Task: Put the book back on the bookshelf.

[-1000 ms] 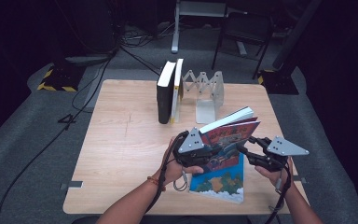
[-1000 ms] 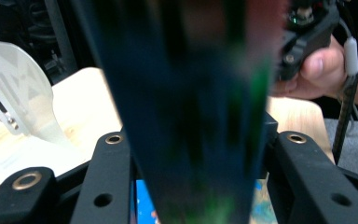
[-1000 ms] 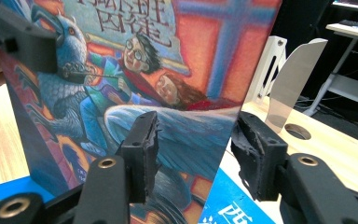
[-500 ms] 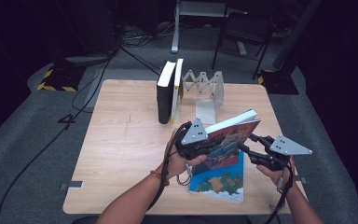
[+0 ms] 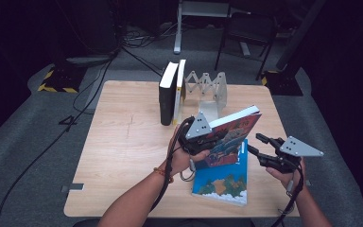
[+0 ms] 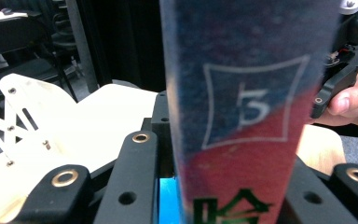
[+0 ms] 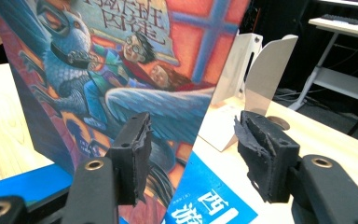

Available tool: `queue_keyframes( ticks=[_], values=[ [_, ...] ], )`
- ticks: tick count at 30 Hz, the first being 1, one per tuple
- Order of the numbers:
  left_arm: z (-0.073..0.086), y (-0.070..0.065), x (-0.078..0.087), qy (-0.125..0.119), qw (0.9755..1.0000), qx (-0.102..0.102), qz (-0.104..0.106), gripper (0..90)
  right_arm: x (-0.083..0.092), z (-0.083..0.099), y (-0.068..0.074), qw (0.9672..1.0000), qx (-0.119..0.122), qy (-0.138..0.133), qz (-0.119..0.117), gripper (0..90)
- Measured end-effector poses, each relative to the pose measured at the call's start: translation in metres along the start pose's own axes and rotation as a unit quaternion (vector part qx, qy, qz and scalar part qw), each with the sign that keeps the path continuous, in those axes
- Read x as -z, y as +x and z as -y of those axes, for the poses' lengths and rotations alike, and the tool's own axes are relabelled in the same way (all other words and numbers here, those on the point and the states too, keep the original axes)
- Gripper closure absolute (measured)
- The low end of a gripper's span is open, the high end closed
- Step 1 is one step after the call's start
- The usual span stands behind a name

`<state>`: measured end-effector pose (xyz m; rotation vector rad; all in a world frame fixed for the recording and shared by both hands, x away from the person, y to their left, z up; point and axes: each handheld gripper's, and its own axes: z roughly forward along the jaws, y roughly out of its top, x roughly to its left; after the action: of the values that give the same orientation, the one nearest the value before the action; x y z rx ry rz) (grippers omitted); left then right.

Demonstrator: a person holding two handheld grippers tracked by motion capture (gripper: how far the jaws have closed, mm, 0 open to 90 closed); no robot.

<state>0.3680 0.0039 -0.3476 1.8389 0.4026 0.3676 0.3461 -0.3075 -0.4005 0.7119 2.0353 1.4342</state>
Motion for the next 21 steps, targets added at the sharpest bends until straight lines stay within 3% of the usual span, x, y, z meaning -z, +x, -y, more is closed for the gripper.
queue_keyframes(
  ticks=[4, 10, 13, 16, 18, 21],
  values=[
    [0.000, -0.002, 0.002, -0.001, 0.9999, -0.005, 0.012, 73.0, -0.005, -0.002, -0.002, 0.9999, -0.003, 0.012, 0.000, 44.7],
    [0.003, -0.011, 0.004, 0.004, 0.9991, -0.029, 0.030, 72.7, -0.022, -0.001, -0.003, 0.9994, -0.018, 0.020, -0.022, 38.4],
    [0.004, -0.011, 0.004, 0.002, 0.9991, -0.030, 0.030, 72.2, -0.026, -0.002, -0.003, 0.9992, -0.017, 0.019, -0.030, 38.8],
    [0.008, -0.010, 0.004, 0.000, 0.9992, -0.030, 0.025, 71.3, -0.029, -0.008, 0.000, 0.9988, -0.005, -0.002, -0.048, 47.3],
    [0.008, -0.008, 0.005, -0.004, 0.9994, -0.026, 0.023, 69.8, -0.029, -0.010, 0.002, 0.9992, -0.001, 0.000, -0.041, 47.9],
    [0.004, -0.005, 0.005, -0.013, 0.9994, -0.025, 0.018, 67.5, -0.031, -0.013, 0.002, 0.9991, 0.002, -0.011, -0.042, 57.3]
  ],
)
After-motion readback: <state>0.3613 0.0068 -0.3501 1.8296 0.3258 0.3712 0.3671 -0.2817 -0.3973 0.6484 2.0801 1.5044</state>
